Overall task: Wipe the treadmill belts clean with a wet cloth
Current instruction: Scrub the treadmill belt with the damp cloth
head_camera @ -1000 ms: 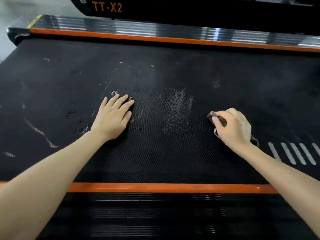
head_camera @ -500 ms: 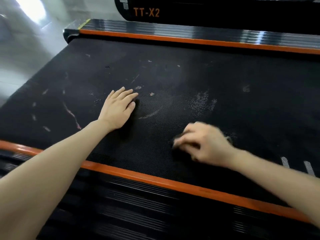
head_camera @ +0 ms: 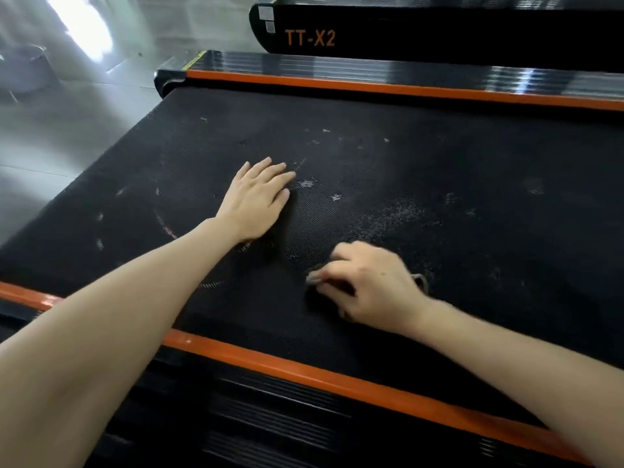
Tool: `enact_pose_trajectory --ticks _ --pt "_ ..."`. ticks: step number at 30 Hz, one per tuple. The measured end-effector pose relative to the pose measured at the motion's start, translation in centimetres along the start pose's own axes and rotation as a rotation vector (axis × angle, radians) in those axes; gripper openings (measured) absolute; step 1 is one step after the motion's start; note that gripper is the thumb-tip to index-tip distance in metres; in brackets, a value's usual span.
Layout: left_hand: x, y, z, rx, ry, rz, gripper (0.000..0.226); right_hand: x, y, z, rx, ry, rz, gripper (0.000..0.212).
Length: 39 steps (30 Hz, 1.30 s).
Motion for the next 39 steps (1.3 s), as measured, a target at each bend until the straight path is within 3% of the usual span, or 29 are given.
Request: enact_pose_trajectory --ticks 2,5,7,9,12,15,17,20,21,23,26,28,30,33,39 --pt "-0.8 0.1 1.1 -0.002 0.028 0.000 0.043 4.8 -1.9 -0.1 0.105 0.194 -0.144 0.029" --pt "-1.9 0.8 2.2 -0.005 0.029 -0.013 0.043 11.9 -4.4 0.3 0.214 0.642 -0.310 0.025" --pt "-2.5 1.4 2.6 -0.031 0.007 -0.050 0.043 11.2 -3.6 1.2 0.209 0.743 -0.362 0.026" --pt "-2.9 1.8 2.8 -0.049 -0.028 -0.098 0.043 6.2 -1.4 2.9 0.213 0.579 -0.314 0.028" --pt "-3.0 1.9 2.8 -0.063 -0.043 -0.116 0.044 -2.4 1.9 3.6 0.087 0.246 -0.064 0.028" --pt "-3.0 1.9 2.3 -0.082 -0.023 -0.108 0.045 -1.9 0.9 3.1 0.006 0.185 -0.029 0.023" --pt "-3.0 1.9 2.1 -0.088 -0.017 -0.110 0.045 2.8 -1.2 2.4 0.094 0.394 -0.196 0.022" --pt "-3.0 1.9 1.8 -0.085 -0.014 -0.115 0.045 9.5 -3.5 0.2 0.273 0.995 -0.372 0.024" --pt "-3.0 2.0 1.8 -0.082 -0.009 -0.116 0.045 9.1 -3.0 0.5 0.278 1.094 -0.407 0.024" --pt "-2.9 2.1 1.8 -0.084 -0.001 -0.113 0.044 5.6 -1.2 2.3 0.289 1.029 -0.403 0.020" --pt "-3.0 2.1 1.8 -0.093 0.002 -0.099 0.043 -1.9 1.7 4.4 0.184 0.610 -0.198 0.019" --pt "-3.1 1.9 1.9 -0.121 -0.003 -0.097 0.047 -0.6 1.1 4.6 0.113 0.435 -0.167 0.022" --pt "-3.1 1.7 2.6 -0.132 -0.005 -0.103 0.053 4.6 -0.7 4.4 0.153 0.530 -0.310 0.022" --pt "-3.0 1.1 5.0 -0.101 0.015 -0.099 0.048 12.1 -3.3 2.9 0.275 0.941 -0.405 0.020" --pt "-1.1 2.2 12.5 -0.122 0.109 -0.049 0.044 13.9 -3.0 2.4 0.269 0.944 -0.411 0.015"
Point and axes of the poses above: each hand's wrist, its own z-axis towards the middle knuckle, its own y-axis out of the palm, x = y × z, the point moved 5 cm from there along z, towards the middle knuckle, and after that the axes turned 11 degrees about -y, right-handed, at the moved point
